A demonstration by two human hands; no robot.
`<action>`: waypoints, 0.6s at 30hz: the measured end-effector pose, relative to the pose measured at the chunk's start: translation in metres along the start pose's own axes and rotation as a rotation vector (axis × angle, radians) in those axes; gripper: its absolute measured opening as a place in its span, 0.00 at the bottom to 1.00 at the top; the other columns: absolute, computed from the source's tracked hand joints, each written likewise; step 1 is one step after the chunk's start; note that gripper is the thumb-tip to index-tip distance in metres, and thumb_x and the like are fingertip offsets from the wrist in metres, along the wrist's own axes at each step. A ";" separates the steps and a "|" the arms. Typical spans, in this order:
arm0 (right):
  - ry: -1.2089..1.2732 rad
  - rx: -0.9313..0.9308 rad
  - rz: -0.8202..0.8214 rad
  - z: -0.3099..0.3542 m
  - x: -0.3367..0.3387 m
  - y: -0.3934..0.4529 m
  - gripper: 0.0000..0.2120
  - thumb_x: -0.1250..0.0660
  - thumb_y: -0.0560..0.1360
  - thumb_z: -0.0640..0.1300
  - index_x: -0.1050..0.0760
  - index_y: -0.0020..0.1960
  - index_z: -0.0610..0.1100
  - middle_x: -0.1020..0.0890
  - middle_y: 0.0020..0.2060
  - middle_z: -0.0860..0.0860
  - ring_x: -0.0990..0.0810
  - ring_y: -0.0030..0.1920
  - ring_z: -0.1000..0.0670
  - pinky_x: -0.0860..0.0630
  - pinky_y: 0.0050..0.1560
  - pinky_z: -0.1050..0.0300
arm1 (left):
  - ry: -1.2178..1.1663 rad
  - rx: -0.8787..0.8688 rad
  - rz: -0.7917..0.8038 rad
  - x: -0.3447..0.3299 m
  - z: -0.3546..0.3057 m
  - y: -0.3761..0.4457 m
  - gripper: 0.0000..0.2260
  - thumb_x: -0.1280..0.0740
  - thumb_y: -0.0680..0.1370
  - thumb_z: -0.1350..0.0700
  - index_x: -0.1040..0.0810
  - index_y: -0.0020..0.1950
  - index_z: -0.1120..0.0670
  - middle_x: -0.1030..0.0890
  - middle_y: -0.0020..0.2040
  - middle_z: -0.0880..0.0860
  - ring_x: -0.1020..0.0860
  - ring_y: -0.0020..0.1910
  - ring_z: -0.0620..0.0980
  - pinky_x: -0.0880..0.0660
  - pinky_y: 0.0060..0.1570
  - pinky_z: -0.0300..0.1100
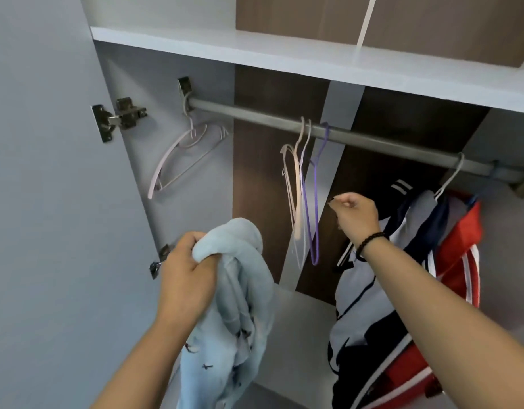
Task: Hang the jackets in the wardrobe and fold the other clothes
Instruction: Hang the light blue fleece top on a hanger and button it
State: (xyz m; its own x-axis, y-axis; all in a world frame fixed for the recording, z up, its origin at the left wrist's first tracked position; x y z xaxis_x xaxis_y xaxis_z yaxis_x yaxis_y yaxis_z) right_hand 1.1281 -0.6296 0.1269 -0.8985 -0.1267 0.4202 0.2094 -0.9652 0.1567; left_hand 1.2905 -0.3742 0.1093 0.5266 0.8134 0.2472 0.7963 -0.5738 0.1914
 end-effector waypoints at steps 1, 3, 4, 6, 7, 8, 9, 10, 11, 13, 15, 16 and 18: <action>-0.009 -0.024 -0.019 0.001 -0.006 0.009 0.08 0.32 0.74 0.42 0.24 0.36 0.51 0.20 0.35 0.49 0.19 0.43 0.45 0.20 0.51 0.47 | 0.012 -0.004 0.000 0.003 0.001 0.008 0.11 0.36 0.76 0.62 0.23 0.42 0.46 0.20 0.38 0.36 0.23 0.38 0.34 0.31 0.32 0.25; -0.028 -0.062 -0.052 0.005 -0.020 0.027 0.07 0.32 0.73 0.41 0.24 0.37 0.50 0.18 0.40 0.48 0.18 0.47 0.45 0.21 0.55 0.48 | 0.033 -0.021 -0.013 0.009 0.004 0.026 0.10 0.35 0.76 0.61 0.23 0.42 0.45 0.20 0.37 0.36 0.23 0.37 0.34 0.31 0.32 0.28; -0.041 -0.082 -0.071 0.006 -0.026 0.036 0.05 0.32 0.73 0.41 0.23 0.39 0.49 0.18 0.42 0.48 0.18 0.49 0.45 0.22 0.55 0.52 | 0.031 -0.033 -0.021 0.013 0.005 0.035 0.10 0.35 0.76 0.61 0.23 0.41 0.45 0.20 0.37 0.36 0.23 0.37 0.34 0.30 0.32 0.29; -0.102 -0.125 -0.097 0.011 -0.037 0.054 0.03 0.32 0.73 0.42 0.22 0.46 0.47 0.19 0.46 0.49 0.20 0.52 0.46 0.25 0.53 0.58 | 0.003 -0.058 -0.021 0.022 0.008 0.054 0.09 0.34 0.76 0.60 0.22 0.41 0.45 0.20 0.36 0.37 0.23 0.36 0.34 0.30 0.31 0.26; -0.142 -0.158 -0.092 0.014 -0.042 0.061 0.07 0.32 0.73 0.43 0.23 0.50 0.45 0.20 0.49 0.48 0.21 0.53 0.46 0.26 0.53 0.59 | -0.005 -0.068 -0.014 0.026 0.009 0.063 0.09 0.34 0.76 0.60 0.22 0.41 0.45 0.20 0.37 0.36 0.23 0.36 0.34 0.31 0.31 0.25; -0.155 -0.207 -0.076 0.015 -0.048 0.067 0.09 0.31 0.73 0.43 0.24 0.53 0.44 0.21 0.49 0.47 0.21 0.52 0.45 0.25 0.53 0.57 | -0.008 -0.078 -0.002 0.029 0.009 0.072 0.09 0.34 0.76 0.60 0.22 0.41 0.45 0.20 0.37 0.36 0.23 0.37 0.34 0.31 0.31 0.24; -0.127 -0.269 -0.038 0.017 -0.054 0.072 0.08 0.30 0.73 0.43 0.25 0.51 0.43 0.22 0.46 0.46 0.21 0.48 0.44 0.23 0.51 0.55 | -0.006 -0.086 0.015 0.031 0.010 0.082 0.09 0.33 0.76 0.60 0.22 0.41 0.45 0.20 0.38 0.36 0.22 0.37 0.34 0.30 0.32 0.24; -0.070 -0.336 0.003 0.018 -0.062 0.076 0.06 0.30 0.74 0.42 0.26 0.48 0.43 0.23 0.41 0.46 0.21 0.41 0.44 0.19 0.44 0.55 | -0.004 -0.092 0.034 0.032 0.012 0.090 0.09 0.33 0.76 0.60 0.22 0.41 0.45 0.20 0.38 0.35 0.22 0.38 0.34 0.30 0.32 0.24; -0.017 -0.398 0.022 0.021 -0.068 0.077 0.05 0.31 0.75 0.41 0.27 0.46 0.41 0.24 0.36 0.45 0.23 0.33 0.45 0.20 0.31 0.58 | 0.000 -0.095 0.055 0.033 0.013 0.098 0.10 0.33 0.75 0.60 0.22 0.41 0.45 0.20 0.38 0.35 0.22 0.38 0.33 0.30 0.32 0.24; -0.046 -0.423 -0.007 0.023 -0.077 0.080 0.06 0.33 0.77 0.41 0.26 0.46 0.38 0.24 0.30 0.46 0.27 0.26 0.48 0.29 0.22 0.63 | 0.009 -0.101 0.108 0.035 0.016 0.112 0.10 0.32 0.75 0.61 0.22 0.41 0.45 0.20 0.37 0.34 0.22 0.38 0.33 0.30 0.32 0.25; -0.164 -0.367 -0.089 0.025 -0.081 0.083 0.07 0.33 0.77 0.42 0.23 0.47 0.38 0.22 0.36 0.45 0.25 0.35 0.46 0.26 0.34 0.59 | 0.030 -0.126 0.169 0.038 0.017 0.124 0.11 0.32 0.74 0.62 0.21 0.40 0.45 0.19 0.37 0.35 0.22 0.38 0.35 0.28 0.33 0.26; -0.204 -0.347 -0.129 0.027 -0.081 0.083 0.07 0.34 0.77 0.43 0.21 0.48 0.38 0.22 0.39 0.44 0.24 0.40 0.45 0.26 0.41 0.55 | 0.040 -0.141 0.200 0.040 0.017 0.129 0.11 0.32 0.74 0.62 0.21 0.39 0.45 0.19 0.37 0.36 0.21 0.37 0.35 0.28 0.33 0.27; -0.210 -0.341 -0.181 0.031 -0.081 0.080 0.09 0.35 0.77 0.43 0.20 0.47 0.38 0.22 0.41 0.42 0.24 0.43 0.45 0.26 0.47 0.53 | 0.045 -0.146 0.250 0.039 0.018 0.137 0.10 0.32 0.75 0.62 0.21 0.39 0.46 0.19 0.35 0.37 0.21 0.35 0.35 0.28 0.31 0.27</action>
State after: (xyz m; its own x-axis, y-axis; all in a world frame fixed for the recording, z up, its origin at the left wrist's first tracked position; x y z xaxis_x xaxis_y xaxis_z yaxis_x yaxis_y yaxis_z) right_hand 1.2299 -0.6896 0.1331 -0.8037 0.0665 0.5912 -0.1149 -0.9924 -0.0445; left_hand 1.4255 -0.4191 0.1282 0.6849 0.6417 0.3451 0.5903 -0.7664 0.2533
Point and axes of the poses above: each hand's wrist, its own y-axis towards the middle knuckle, its own x-axis out of the back of the hand, z = x × y, the point moved 1 cm from there along y, towards the middle knuckle
